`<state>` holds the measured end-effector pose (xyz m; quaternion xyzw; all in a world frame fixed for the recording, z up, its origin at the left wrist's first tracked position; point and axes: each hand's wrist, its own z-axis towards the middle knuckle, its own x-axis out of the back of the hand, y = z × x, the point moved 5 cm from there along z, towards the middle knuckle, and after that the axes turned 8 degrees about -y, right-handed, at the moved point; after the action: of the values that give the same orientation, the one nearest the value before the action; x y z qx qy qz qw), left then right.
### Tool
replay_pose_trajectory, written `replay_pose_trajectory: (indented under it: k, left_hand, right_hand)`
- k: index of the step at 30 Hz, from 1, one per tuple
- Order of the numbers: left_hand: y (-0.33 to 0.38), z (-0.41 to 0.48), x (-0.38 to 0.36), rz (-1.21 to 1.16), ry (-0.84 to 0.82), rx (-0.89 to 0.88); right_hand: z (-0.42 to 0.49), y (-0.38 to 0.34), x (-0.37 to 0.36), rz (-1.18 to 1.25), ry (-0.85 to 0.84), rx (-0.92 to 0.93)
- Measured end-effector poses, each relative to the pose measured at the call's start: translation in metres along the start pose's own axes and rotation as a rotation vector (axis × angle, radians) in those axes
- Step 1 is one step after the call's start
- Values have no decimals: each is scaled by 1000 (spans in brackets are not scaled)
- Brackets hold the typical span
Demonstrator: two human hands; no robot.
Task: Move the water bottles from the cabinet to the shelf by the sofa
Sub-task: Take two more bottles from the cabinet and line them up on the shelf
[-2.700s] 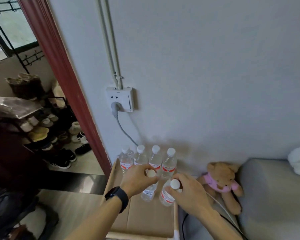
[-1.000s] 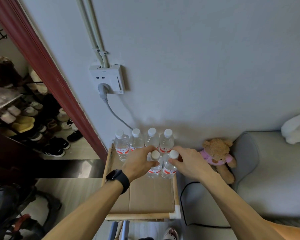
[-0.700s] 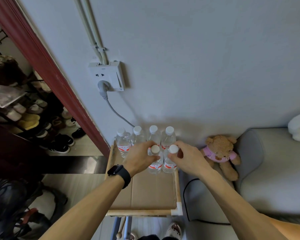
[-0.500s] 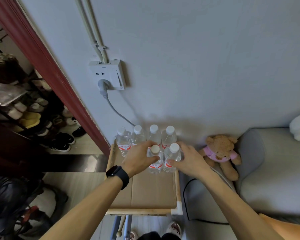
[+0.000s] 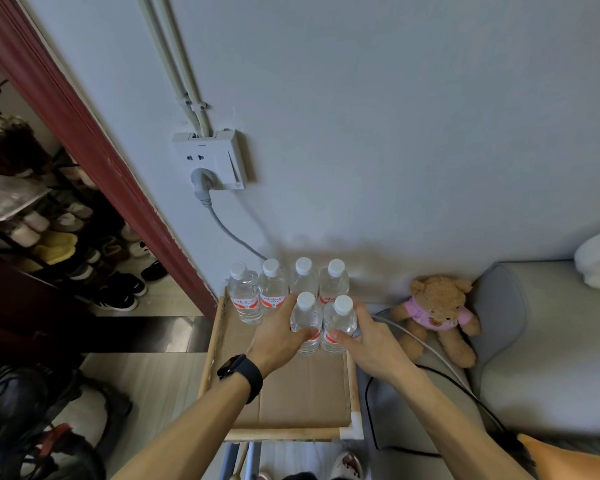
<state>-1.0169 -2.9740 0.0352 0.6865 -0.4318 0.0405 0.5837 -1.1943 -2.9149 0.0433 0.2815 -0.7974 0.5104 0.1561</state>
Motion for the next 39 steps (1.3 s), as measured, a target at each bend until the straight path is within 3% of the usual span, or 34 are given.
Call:
replay_pose_trajectory:
  k: [25, 32, 39]
  left_hand:
    - [-1, -3, 1, 62, -16, -16]
    - [3, -1, 6, 105, 3, -5]
    - [5, 5, 3, 140, -10, -4]
  right_hand:
    - [5, 4, 1, 27, 31, 21]
    - [-3, -7, 9, 18, 86, 152]
    - [6, 3, 2, 29, 62, 113]
